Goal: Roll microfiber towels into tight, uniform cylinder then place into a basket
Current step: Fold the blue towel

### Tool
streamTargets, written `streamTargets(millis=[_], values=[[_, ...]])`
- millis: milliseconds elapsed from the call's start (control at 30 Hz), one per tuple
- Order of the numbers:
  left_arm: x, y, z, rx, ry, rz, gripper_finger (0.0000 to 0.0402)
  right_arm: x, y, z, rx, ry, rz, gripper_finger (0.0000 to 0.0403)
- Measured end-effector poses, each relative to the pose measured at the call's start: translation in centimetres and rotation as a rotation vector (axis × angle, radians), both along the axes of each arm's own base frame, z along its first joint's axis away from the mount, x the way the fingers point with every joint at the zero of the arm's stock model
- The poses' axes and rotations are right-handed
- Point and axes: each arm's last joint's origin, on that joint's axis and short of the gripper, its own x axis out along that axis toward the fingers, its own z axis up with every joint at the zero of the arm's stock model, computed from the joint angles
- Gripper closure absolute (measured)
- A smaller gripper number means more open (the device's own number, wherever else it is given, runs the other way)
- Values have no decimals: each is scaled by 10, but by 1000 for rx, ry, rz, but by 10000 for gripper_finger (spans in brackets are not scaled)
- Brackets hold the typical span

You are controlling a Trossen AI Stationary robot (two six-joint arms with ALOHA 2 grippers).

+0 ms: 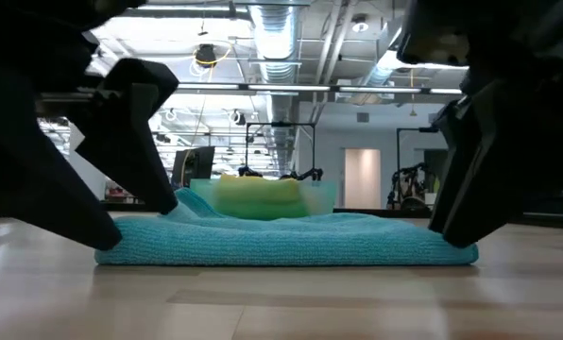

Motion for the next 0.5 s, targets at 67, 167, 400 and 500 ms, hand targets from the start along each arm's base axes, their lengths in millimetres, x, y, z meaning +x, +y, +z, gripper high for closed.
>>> streamTargets(millis=[67, 167, 400, 500], values=[[2, 2, 0, -18, 12, 1, 189, -1, -1, -2, 2, -3, 0, 253], [3, 5, -1, -29, 35, 3, 189, -1, -4, -5, 1, -1, -9, 253], [2, 6, -2, -32, 43, 18, 189, 3, -8, -7, 46, -25, -78, 253], [3, 8, -2, -27, 38, 28, 189, 4, -10, -6, 49, -28, -82, 253]])
